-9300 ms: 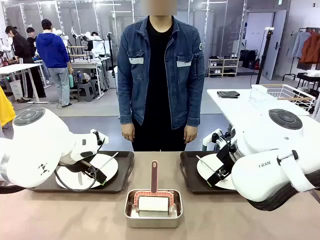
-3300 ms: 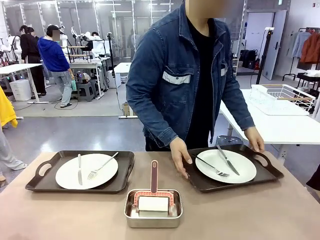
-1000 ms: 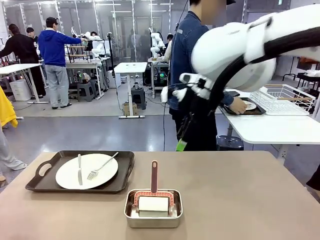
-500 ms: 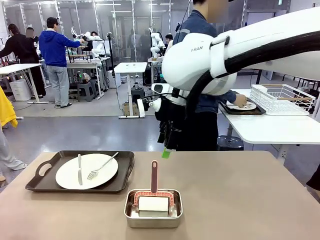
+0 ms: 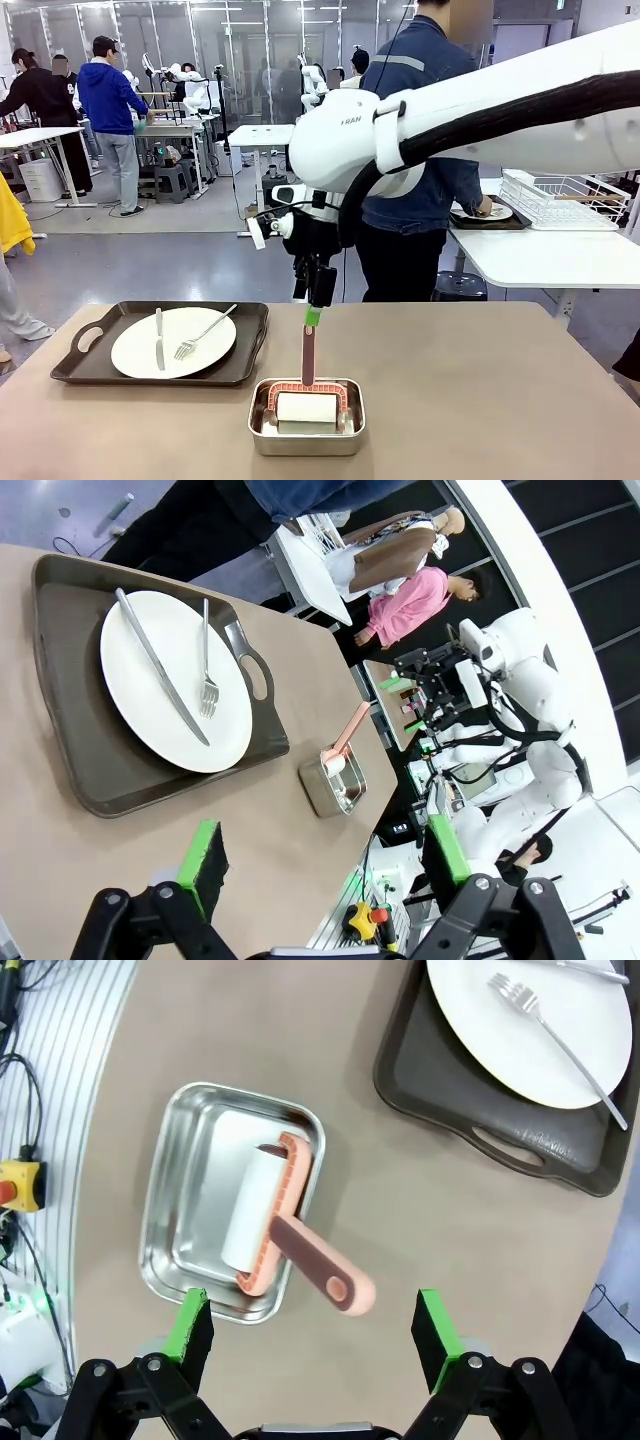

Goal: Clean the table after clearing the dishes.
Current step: When the left (or right) Handle tray is removed, use the left hand (or right hand) to clean the left (or right) side of the table with the Lint Roller.

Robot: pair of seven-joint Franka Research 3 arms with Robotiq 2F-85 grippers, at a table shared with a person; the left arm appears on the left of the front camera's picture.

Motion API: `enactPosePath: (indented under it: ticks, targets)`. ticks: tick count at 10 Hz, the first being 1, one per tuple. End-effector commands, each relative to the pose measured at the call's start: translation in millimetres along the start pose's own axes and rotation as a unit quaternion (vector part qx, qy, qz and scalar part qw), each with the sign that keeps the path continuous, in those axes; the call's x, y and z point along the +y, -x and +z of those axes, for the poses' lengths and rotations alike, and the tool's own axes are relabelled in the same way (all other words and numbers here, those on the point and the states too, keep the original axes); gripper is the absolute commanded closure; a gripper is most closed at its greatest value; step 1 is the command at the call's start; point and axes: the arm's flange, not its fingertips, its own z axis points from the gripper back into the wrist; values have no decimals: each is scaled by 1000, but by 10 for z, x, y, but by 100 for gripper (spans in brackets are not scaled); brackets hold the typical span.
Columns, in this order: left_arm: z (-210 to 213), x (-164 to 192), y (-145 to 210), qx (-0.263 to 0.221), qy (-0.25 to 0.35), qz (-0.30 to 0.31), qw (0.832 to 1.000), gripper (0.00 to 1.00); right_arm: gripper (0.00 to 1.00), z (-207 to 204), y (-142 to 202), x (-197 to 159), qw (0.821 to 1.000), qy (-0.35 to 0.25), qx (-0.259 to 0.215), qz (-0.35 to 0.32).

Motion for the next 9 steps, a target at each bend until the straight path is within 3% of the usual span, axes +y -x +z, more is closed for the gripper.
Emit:
enactPosePath:
  ticks: [1,3,4,9]
  targets:
    - [27,-16,26,4,1,-5,1000,0,0,-12,-84,-133,999,8,21,-27]
    - [27,-16,26,4,1,-5,1000,0,0,43,-29,-211,998,21,18,-52]
    - [27,-16,26,4,1,-5,1000,0,0,-49,22,-157,1000,7,12,-15]
    - [27,-16,26,4,1,-5,1000,0,0,-49,22,-157,1000,7,12,-15]
